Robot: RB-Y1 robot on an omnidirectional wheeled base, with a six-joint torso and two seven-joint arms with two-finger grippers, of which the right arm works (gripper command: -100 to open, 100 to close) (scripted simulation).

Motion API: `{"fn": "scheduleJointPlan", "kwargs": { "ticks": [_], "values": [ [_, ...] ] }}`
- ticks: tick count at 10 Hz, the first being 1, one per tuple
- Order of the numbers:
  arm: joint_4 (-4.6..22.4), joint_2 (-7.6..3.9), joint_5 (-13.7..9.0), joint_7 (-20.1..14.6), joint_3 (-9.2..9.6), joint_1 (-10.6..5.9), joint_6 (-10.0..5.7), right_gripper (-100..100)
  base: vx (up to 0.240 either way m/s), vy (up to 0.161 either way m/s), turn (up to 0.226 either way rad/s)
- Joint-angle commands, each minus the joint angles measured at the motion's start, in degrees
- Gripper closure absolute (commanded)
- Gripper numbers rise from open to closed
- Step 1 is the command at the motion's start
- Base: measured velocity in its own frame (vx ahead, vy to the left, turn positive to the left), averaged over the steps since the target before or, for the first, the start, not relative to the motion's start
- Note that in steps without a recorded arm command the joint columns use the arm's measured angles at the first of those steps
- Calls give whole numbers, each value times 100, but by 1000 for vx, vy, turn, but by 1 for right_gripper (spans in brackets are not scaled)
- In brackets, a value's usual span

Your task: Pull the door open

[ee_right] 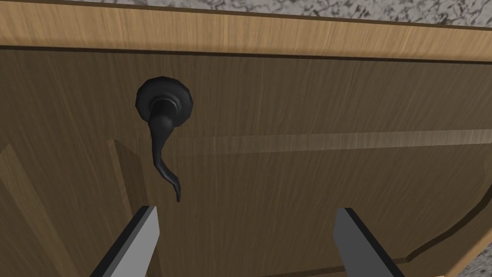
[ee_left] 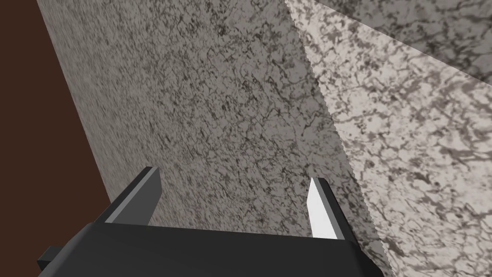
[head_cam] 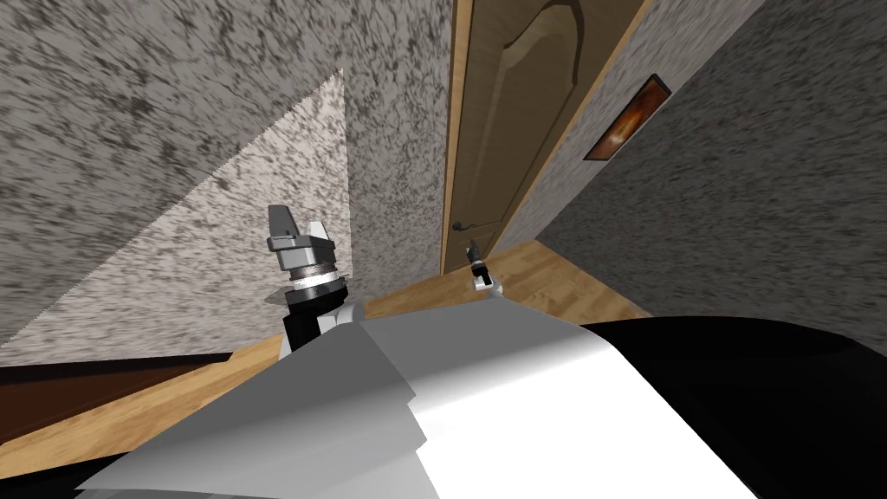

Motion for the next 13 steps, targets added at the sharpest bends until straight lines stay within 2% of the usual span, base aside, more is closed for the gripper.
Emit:
{"fn": "scheduleJointPlan", "kwargs": {
  "ticks": [1,4,7,13],
  "values": [
    [234,-22,4,-25,3,-115,-34,-100,24,-103,135],
    [625,-59,13,-66,12,-286,-104,-100,24,-100,110],
    [1210,-113,27,-126,27,-540,-209,-100,44,-142,182],
    [1891,-174,43,-197,43,-837,-331,-100,21,-113,106]
  ]
}}
